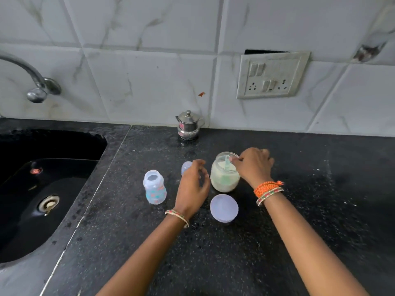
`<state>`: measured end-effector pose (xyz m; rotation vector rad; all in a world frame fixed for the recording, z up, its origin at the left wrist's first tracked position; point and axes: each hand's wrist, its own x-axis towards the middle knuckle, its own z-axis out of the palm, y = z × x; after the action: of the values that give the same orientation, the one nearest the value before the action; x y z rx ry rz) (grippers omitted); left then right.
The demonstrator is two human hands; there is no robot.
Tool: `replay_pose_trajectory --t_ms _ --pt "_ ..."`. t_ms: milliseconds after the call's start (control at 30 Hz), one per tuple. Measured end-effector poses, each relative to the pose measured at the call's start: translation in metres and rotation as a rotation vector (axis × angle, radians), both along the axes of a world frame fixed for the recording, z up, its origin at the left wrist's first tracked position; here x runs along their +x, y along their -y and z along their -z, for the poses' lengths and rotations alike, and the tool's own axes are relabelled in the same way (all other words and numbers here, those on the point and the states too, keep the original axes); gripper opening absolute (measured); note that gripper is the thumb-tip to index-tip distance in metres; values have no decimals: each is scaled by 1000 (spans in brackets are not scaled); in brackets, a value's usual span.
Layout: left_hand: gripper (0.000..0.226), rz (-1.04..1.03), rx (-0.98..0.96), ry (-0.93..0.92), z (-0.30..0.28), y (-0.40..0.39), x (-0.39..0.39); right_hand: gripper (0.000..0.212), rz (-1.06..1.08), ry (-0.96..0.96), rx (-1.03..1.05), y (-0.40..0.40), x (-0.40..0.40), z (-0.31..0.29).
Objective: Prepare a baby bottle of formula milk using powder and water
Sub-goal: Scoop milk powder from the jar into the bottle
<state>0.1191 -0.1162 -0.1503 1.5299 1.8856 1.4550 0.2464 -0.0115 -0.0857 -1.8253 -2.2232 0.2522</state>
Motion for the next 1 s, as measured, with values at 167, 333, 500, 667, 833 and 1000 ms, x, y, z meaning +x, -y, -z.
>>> replay_pose_trajectory --t_ms 167,333,500,667,833,1000 --pt "41 115 -172 -121 3 -39 -13 52 -35 49 -120 -11 -26 11" --pt "46 172 -218 -135 4 -48 -20 25 -26 -70 -37 -13 -25 14" --pt "62 256 -197 -109 4 -48 -16 20 -47 -116 -23 -11 -3 4" --pt "88 271 -244 -135 11 -54 -13 18 -26 -229 49 -12 7 6" --pt "72 267 -207 -96 14 -52 -11 17 7 -320 197 -10 1 12" --pt "70 246 -233 -136 12 -56 -15 16 23 -328 231 -8 -10 27"
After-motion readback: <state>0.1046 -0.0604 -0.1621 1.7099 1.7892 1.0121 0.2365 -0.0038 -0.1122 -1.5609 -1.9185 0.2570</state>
